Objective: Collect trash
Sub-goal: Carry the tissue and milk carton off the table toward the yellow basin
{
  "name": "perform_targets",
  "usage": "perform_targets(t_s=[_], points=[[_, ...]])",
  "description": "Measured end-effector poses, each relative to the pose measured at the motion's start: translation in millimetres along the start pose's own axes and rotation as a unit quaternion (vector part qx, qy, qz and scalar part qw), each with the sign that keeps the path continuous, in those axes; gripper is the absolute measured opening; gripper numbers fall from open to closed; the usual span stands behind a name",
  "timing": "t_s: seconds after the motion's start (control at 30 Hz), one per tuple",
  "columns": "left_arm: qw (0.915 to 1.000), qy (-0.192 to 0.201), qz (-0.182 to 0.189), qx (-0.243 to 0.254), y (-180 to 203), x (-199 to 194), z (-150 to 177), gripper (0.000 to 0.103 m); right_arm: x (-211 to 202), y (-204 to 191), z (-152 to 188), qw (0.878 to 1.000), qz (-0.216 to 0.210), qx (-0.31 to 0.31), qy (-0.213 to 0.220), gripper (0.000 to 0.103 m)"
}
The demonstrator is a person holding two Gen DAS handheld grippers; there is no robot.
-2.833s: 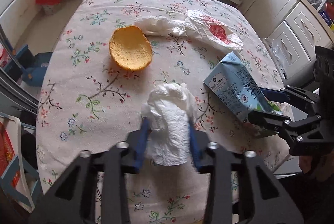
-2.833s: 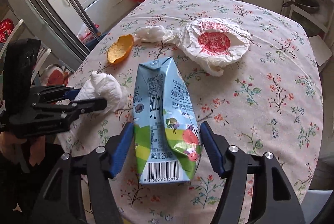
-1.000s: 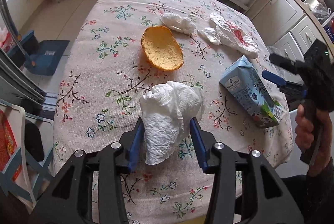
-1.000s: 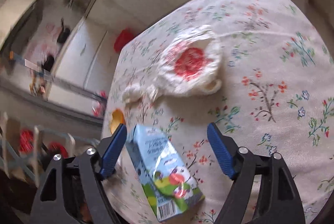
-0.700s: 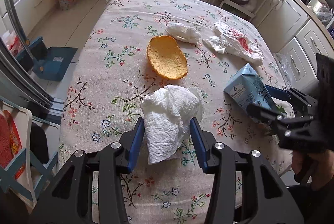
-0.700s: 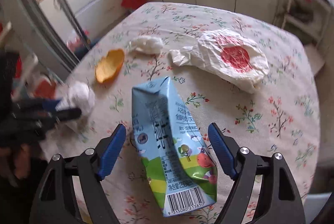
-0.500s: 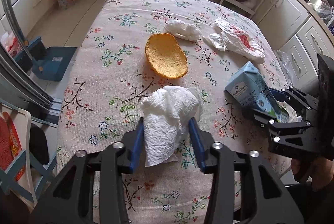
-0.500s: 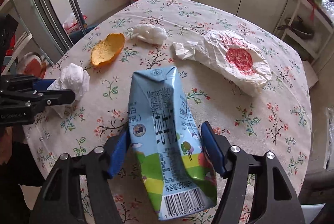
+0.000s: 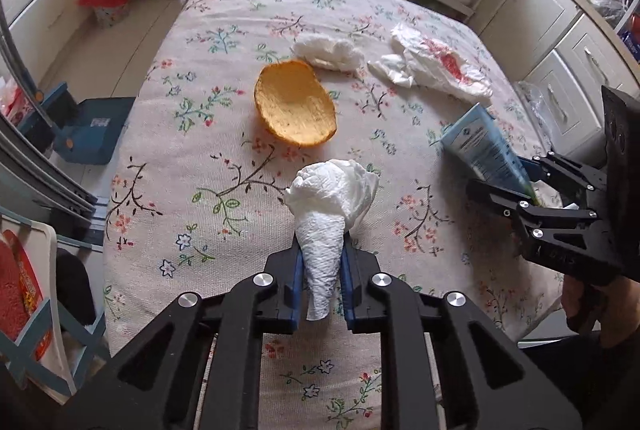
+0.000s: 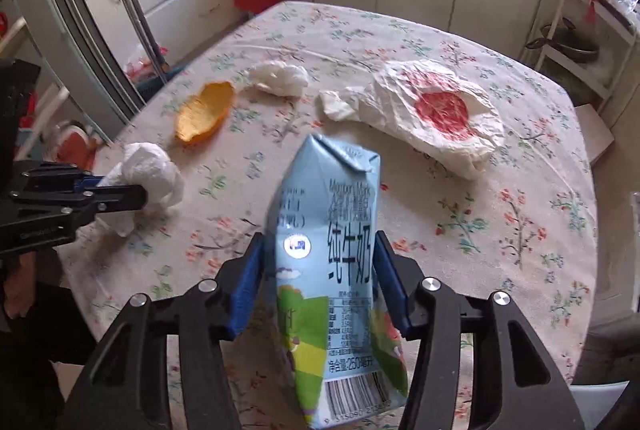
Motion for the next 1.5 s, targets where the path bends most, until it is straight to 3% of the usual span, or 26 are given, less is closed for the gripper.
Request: perform_targets(t_s=[0.17,0.67,0.87,1.1,1.5], points=[[1.0000,0.002,-0.004,0.003,1,2,0,0.014,0,5,5,1.000,-0.016,0.011,0.000,0.052],[0.9959,0.089,0.011,-0.011,12,-50,-5,0.013,-41,-2,2,0.985,-0.122,0.105,0.055,0.051],[0.9916,0.126,0.022,-0.020,16,-74,9,0.013,-58,-11,12,0.980,-0.136,0.118,0.082,0.051],[0.9900,0.136,0.030,-0.022,20,-85,31,0.013,-83,-22,21,0.967,-0.185,0.128,0.121,0.051],[0.9878,0.154,0.020,-0.011,28,-103,64,0.013,-95,-45,49,0.962,-0.209,0.126,0.125,0.051]])
Point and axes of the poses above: each gripper's, at about its wrist camera, not at the fingertips, and x roughly the way its jaws point, y to its right, z to its underside, the point moved 6 cm from there along x, roughly the way its jaws point, and after that the axes turned 2 degrees about -x, right-handed, at the moved point
